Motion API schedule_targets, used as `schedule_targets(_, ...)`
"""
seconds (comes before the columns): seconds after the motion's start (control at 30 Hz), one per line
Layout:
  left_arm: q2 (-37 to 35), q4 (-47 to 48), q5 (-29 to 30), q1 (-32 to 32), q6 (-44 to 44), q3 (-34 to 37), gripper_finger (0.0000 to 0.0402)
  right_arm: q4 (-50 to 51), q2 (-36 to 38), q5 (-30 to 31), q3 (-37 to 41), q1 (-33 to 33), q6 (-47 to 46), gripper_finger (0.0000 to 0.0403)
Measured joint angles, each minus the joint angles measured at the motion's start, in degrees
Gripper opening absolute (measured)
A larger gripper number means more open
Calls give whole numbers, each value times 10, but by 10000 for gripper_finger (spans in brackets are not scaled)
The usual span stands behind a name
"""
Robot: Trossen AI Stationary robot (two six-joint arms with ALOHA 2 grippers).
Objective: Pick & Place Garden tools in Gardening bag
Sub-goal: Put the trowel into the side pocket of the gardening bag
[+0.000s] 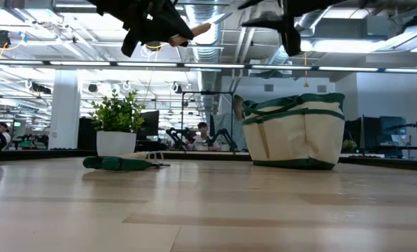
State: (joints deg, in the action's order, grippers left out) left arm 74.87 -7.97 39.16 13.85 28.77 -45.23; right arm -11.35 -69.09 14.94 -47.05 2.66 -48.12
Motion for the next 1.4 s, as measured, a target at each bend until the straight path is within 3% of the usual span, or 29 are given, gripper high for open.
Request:
schedule_targets(0.27, 0, 0, 0, 0, -2, 0, 59, -118, -69, 0, -1, -8, 0, 225)
schedule_targets(0.53, 0, 0, -5, 0, -2, 0, 59, -226, -123, 1, 0, -32, 0, 236)
schedule_targets(0.77, 0, 0, -5, 0, -2, 0, 59, -283, -154, 1, 0, -47, 0, 192)
schedule_targets(1.3, 0, 1, -4, 0, 0, 0, 59, -282, -156, 1, 0, -47, 30, 11)
schedule_targets(1.4, 0, 1, -1, 0, 0, 0, 59, -282, -156, 1, 0, -46, 48, 6)
